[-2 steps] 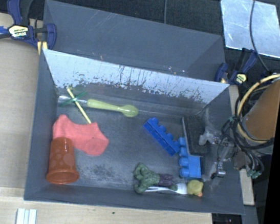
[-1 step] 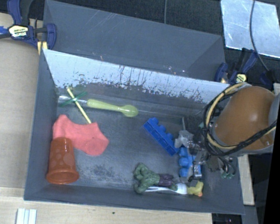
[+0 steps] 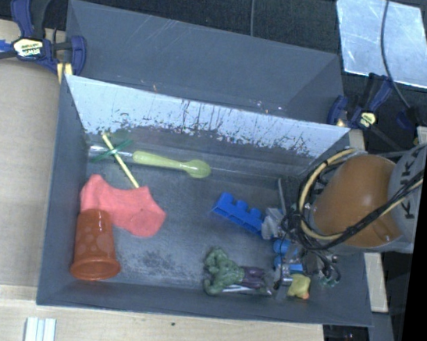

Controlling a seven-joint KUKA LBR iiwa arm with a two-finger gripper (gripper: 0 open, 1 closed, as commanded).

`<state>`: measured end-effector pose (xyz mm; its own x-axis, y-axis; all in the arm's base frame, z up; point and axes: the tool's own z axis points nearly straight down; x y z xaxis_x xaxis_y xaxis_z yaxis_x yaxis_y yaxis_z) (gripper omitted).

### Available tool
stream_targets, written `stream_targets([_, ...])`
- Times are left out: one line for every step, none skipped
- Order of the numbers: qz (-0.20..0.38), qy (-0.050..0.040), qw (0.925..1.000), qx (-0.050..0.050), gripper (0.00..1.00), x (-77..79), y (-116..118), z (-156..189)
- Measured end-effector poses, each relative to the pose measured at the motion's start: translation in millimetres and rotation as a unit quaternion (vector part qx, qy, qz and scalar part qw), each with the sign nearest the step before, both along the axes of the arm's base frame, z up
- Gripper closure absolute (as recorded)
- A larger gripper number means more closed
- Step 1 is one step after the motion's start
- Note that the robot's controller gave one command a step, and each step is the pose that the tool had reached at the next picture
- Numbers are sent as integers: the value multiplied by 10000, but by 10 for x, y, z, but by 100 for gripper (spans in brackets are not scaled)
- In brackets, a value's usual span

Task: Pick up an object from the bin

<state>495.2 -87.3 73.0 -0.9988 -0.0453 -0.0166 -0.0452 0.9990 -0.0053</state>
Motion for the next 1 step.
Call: stream_targets([339,-24,9994,-8,0,728,548,2])
